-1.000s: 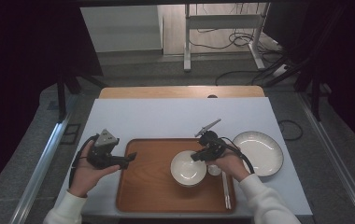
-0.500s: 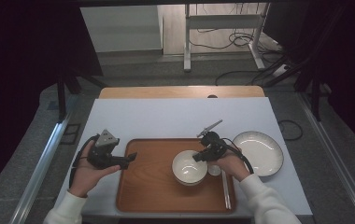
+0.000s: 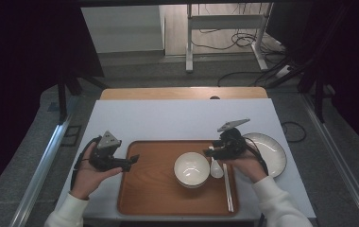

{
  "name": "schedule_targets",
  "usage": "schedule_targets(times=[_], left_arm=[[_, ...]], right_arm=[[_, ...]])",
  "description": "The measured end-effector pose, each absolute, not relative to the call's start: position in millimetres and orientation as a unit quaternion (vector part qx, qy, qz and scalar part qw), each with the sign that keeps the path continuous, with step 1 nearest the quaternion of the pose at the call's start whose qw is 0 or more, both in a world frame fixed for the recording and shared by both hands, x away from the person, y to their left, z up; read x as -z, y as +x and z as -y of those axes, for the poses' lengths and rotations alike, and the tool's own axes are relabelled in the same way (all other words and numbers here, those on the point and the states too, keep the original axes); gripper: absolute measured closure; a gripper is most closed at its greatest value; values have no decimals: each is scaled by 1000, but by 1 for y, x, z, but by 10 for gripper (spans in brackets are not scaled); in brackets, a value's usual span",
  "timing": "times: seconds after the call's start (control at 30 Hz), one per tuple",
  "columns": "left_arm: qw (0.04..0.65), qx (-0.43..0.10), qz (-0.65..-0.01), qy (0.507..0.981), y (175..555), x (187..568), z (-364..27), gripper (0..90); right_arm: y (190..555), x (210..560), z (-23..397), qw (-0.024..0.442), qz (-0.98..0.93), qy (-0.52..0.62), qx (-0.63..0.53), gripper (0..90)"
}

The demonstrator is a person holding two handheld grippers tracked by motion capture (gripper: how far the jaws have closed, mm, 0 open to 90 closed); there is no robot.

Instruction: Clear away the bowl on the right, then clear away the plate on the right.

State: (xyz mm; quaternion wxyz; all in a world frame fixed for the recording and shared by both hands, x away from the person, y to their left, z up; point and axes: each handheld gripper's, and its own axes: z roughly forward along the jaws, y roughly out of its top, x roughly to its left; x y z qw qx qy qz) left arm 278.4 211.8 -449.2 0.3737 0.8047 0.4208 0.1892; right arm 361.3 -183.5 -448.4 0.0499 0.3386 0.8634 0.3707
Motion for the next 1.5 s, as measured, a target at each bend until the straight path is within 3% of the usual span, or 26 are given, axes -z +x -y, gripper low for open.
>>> schedule_targets(times=[0.43,1.5], left_arm=[[377,-190,-420,803,280,448,-212,154],[391,-183,-419,799,275,445,-210,154]], right_arm=[[357,439,235,80,-833,366,-408,397],[364,423,313,129,-802,429,-395,385]])
